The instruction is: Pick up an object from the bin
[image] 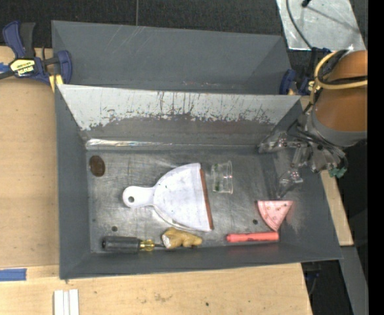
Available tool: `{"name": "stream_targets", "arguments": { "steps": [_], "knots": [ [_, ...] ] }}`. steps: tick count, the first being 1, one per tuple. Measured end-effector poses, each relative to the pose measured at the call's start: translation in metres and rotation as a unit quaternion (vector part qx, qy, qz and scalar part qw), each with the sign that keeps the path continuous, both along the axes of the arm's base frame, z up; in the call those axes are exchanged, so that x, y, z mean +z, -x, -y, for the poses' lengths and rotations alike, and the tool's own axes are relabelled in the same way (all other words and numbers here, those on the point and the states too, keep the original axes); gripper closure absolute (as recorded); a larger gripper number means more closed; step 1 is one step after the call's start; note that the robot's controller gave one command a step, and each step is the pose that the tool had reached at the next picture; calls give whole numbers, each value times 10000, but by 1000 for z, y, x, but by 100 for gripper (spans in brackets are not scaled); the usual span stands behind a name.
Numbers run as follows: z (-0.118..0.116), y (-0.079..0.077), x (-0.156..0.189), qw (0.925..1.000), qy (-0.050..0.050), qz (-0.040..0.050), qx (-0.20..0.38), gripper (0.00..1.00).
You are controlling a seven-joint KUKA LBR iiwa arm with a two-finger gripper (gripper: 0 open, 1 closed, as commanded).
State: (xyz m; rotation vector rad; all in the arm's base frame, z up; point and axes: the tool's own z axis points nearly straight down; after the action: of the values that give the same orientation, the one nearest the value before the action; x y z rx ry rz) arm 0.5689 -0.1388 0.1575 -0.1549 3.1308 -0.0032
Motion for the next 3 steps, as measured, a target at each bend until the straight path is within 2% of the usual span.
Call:
{"name": "stream_targets", "arguments": {
  "steps": [1, 2, 3],
  "knots": [
    [-70, -32, -9, 9998, -8, -12, -202, 0],
    [-44, -1, -13, 9984, -15, -13, 573, 0],
    [-61, -19, -61, 9631, 20, -5, 2692, 0]
  ]
}}
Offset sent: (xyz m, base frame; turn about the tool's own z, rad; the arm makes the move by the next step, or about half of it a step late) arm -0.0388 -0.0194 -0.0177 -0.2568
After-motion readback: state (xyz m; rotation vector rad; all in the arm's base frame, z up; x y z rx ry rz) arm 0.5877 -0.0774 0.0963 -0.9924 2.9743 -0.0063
